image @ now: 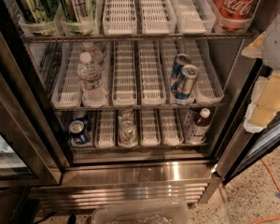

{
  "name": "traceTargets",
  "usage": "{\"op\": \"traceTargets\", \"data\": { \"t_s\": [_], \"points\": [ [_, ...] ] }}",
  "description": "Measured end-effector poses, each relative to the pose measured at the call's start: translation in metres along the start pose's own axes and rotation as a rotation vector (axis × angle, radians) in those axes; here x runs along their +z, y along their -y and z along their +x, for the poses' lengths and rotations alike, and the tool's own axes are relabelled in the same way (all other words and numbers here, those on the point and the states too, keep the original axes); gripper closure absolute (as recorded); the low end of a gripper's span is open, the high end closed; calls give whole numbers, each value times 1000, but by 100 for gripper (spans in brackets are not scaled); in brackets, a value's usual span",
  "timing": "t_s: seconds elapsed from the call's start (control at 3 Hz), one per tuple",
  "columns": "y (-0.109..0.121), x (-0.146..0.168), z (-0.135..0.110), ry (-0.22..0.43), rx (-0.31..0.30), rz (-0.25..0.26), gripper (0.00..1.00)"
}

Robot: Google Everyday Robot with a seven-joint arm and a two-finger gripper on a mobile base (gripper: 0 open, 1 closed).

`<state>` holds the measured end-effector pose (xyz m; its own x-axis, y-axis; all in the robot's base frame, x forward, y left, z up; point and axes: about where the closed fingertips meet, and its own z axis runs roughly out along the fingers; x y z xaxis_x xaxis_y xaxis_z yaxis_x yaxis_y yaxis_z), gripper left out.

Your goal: Pick coke can from top shelf of fridge

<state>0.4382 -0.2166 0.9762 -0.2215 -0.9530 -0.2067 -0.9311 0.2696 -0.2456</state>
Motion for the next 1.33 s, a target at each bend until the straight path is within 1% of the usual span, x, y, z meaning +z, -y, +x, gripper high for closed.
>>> {"op": "traceTargets", "data": {
  "t_s": [0.33,0.67,1.0,1.33],
  "points": [
    [0,0,0,0,0,0,0],
    [7,-2,-4,60,28,60,0],
    [9,-10,-14,201,75,155,0],
    [21,-22,-33,353,119,254,0]
  ]
}}
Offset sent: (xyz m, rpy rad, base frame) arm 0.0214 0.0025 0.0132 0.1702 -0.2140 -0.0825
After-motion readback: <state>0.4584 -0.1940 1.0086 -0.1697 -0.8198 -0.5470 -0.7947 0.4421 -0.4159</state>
